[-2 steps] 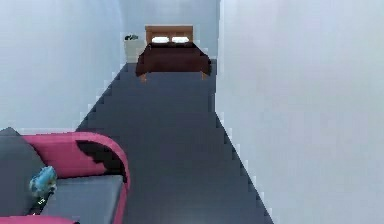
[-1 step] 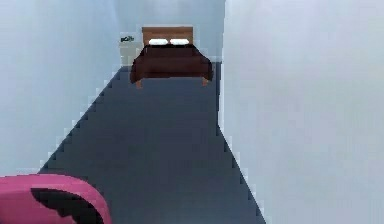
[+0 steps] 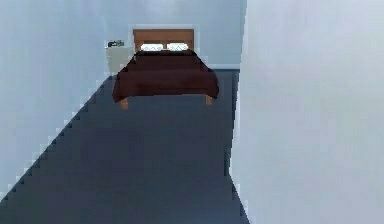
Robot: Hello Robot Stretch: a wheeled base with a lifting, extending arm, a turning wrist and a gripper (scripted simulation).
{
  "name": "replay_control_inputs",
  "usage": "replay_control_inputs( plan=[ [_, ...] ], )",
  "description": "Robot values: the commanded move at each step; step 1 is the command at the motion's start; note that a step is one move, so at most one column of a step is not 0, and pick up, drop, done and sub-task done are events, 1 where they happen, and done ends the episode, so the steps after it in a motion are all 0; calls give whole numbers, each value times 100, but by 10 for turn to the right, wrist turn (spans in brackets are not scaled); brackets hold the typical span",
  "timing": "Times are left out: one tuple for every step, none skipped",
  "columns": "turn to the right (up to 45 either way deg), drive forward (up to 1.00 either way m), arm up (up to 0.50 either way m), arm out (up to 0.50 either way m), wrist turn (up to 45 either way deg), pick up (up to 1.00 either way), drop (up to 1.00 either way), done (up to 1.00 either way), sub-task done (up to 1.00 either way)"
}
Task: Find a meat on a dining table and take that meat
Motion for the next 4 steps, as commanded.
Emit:
replay_control_inputs(
  plan=[
    [0, 100, 0, 0, 0, 0, 0, 0, 0],
    [-60, 0, 0, 0, 0, 0, 0, 0, 0],
    [0, 70, 0, 0, 0, 0, 0, 0, 0],
    [300, 0, 0, 0, 0, 0, 0, 0, 0]
  ],
)
